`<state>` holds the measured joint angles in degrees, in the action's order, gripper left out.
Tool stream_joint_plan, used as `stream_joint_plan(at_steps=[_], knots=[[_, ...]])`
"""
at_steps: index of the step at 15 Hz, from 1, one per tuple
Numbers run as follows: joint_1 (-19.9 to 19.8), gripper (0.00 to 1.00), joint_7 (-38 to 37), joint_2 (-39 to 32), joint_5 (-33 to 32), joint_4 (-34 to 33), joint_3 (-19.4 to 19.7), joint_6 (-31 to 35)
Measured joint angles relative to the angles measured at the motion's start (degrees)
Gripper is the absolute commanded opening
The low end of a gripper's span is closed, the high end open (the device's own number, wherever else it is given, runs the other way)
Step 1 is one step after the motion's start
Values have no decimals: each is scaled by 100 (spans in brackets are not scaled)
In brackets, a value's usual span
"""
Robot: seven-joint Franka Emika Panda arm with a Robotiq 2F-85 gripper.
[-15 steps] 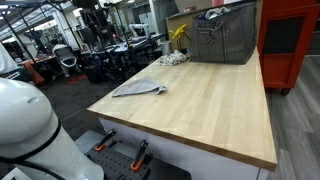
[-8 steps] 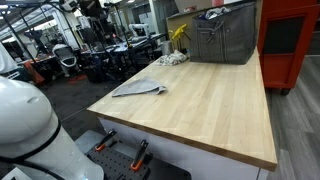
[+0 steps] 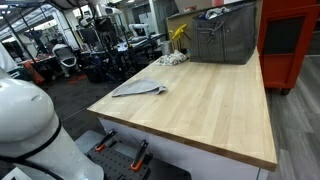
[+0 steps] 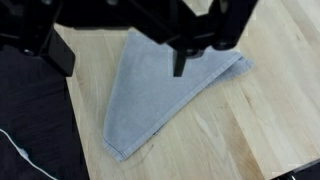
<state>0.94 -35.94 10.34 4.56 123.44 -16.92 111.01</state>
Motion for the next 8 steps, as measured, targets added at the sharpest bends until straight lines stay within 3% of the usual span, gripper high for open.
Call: stream_joint_plan(at_steps=[8], knots=[[759,100,-588,-1397,-124,-454,37,-40]])
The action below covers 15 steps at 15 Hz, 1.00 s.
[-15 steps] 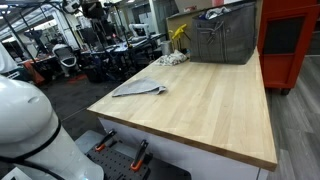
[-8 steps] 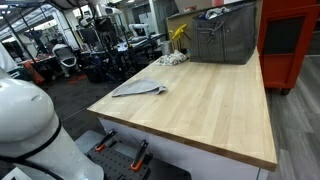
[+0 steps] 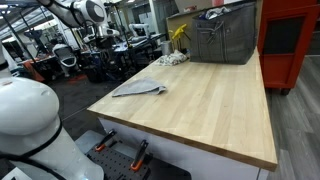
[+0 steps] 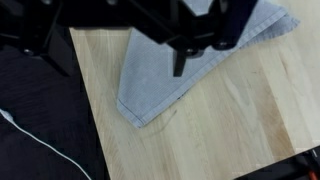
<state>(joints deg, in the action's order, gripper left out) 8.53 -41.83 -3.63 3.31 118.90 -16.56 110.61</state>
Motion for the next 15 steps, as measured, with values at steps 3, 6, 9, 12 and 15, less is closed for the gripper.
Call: stream_joint_plan(at_steps=[3,6,9,12,15], knots=[[220,100,-223,-460,-128,-207,110,-65],[365,100,-356,-946,-275,-532,321,-129],[473,100,-366,-1449,-327,-962,559,-207],[566,100,-366,-1911,-327,-1330,732,-347],[661,100,-366,-2269,-327,-1467,797,-498]])
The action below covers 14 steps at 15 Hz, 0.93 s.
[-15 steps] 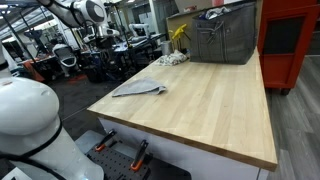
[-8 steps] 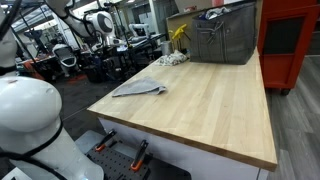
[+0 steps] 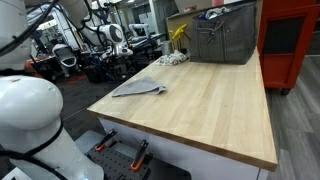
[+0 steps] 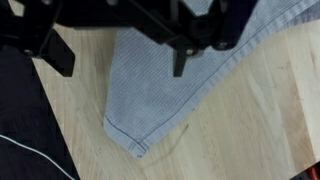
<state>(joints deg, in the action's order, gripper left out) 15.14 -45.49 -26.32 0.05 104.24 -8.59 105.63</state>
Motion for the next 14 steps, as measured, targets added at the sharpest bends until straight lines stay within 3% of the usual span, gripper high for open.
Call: stream_joint_plan(at_steps=[1,2,11,12,14], knots=[[43,75,0,-84,1,1,17,-47],[81,74,0,-158,2,5,23,-95],[192,5,0,-291,23,-2,135,-398],[192,1,0,-278,23,-2,142,-461],[192,0,0,-220,23,2,147,-606]])
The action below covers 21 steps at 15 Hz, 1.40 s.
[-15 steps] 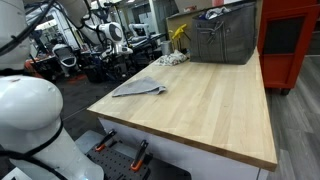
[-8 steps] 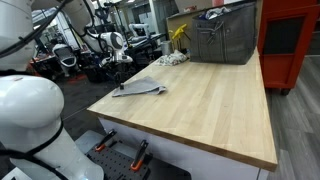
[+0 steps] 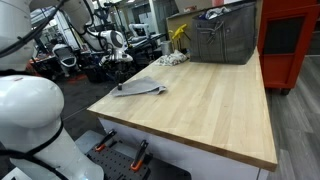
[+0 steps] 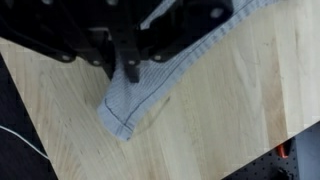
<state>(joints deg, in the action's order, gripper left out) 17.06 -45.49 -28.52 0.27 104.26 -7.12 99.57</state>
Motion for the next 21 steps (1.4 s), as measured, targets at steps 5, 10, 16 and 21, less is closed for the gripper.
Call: stream_joint_plan(at_steps=[5,10,16,21], knots=[[-4,2,37,503,-13,49,0,-375],[-41,2,46,1166,-158,24,5,-608],[-49,2,46,1247,-260,-260,5,-622],[-32,55,46,1230,-309,-342,-6,-622]])
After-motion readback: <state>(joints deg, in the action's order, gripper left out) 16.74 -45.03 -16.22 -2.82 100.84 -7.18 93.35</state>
